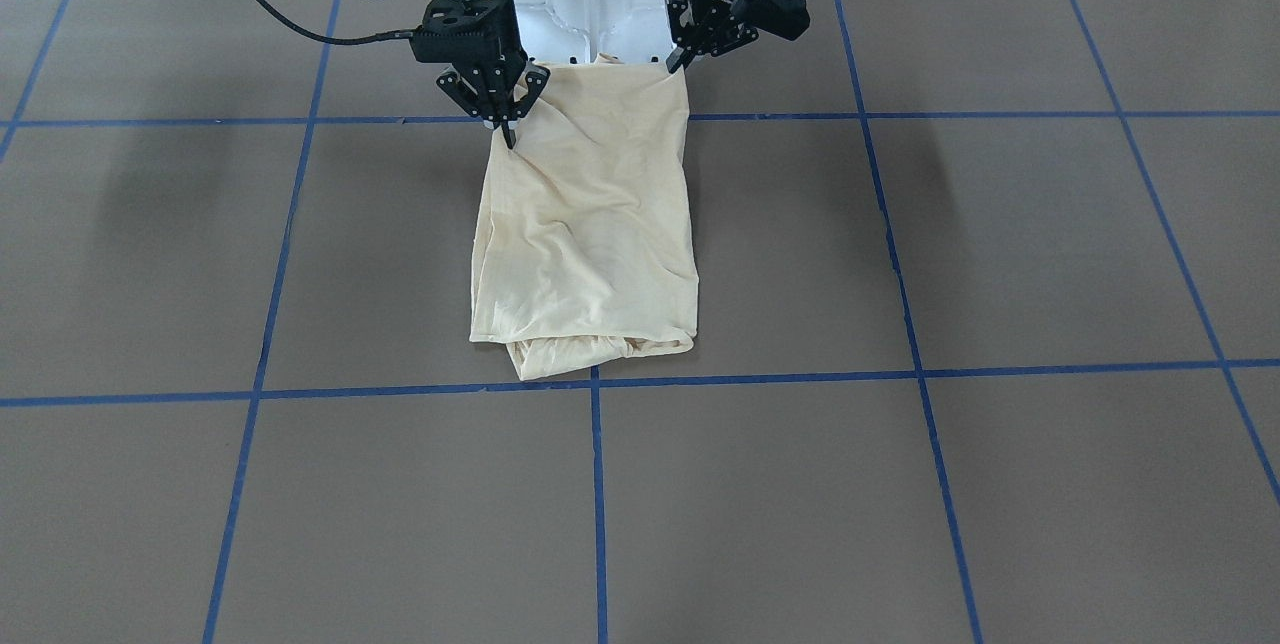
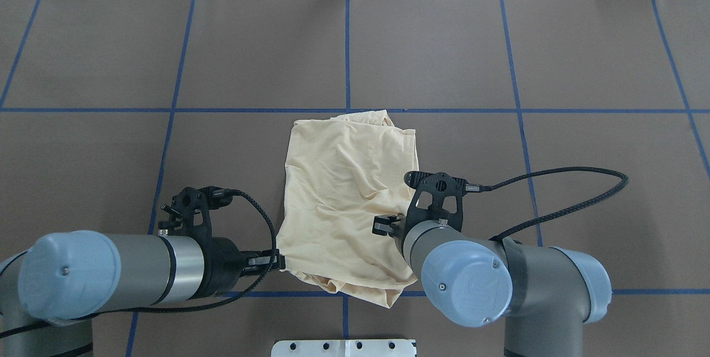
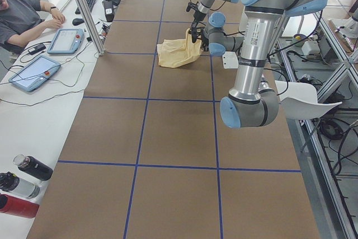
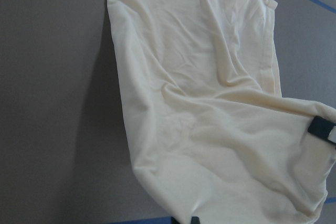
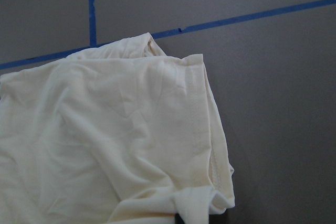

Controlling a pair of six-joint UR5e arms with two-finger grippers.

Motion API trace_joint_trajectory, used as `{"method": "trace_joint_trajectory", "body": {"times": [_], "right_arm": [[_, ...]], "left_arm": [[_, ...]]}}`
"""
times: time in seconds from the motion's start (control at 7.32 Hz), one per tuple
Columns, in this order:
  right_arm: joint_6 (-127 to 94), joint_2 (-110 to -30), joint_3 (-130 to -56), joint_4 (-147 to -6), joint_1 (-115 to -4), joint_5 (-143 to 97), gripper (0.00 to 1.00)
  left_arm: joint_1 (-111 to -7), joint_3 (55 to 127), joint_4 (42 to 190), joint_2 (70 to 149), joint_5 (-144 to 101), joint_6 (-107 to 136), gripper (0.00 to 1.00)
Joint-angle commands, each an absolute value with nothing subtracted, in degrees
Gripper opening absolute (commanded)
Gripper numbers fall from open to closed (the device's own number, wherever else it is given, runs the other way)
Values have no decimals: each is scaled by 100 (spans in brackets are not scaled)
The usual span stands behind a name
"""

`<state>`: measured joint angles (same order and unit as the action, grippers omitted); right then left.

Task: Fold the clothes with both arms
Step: 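Lift the near edge with both grippers and fold it farther from the robot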

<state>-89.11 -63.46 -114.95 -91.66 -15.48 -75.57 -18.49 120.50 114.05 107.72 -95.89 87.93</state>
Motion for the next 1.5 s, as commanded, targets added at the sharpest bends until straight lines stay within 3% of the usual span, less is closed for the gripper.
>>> {"method": "trace_joint_trajectory", "body": {"times": [0.0,0.27,0.96,1.09,1.23,1.37], "right_arm": [[-8737,-6214,-11365,-9167,-1853,-7602,0],[-8684,-5917,-10971,-9167,-2056,-7603,0],[-8499,-5546,-9750,-8564,-2364,-7620,0],[-8464,-5546,-9547,-8308,-2408,-7620,0],[-8368,-5450,-9519,-8280,-2574,-7812,60],[-8063,-5258,-9519,-8332,-2784,-8336,100]], "left_arm": [[-2370,11892,11041,11196,-9615,8386,0],[-2854,11569,10697,11625,-9624,8026,0],[-3331,9364,10845,12585,-9563,7533,0],[-3331,8943,11272,12673,-9458,7532,9],[-3331,8721,11624,12683,-9440,7384,99],[-3392,8788,11645,12683,-9509,7348,100]]}}
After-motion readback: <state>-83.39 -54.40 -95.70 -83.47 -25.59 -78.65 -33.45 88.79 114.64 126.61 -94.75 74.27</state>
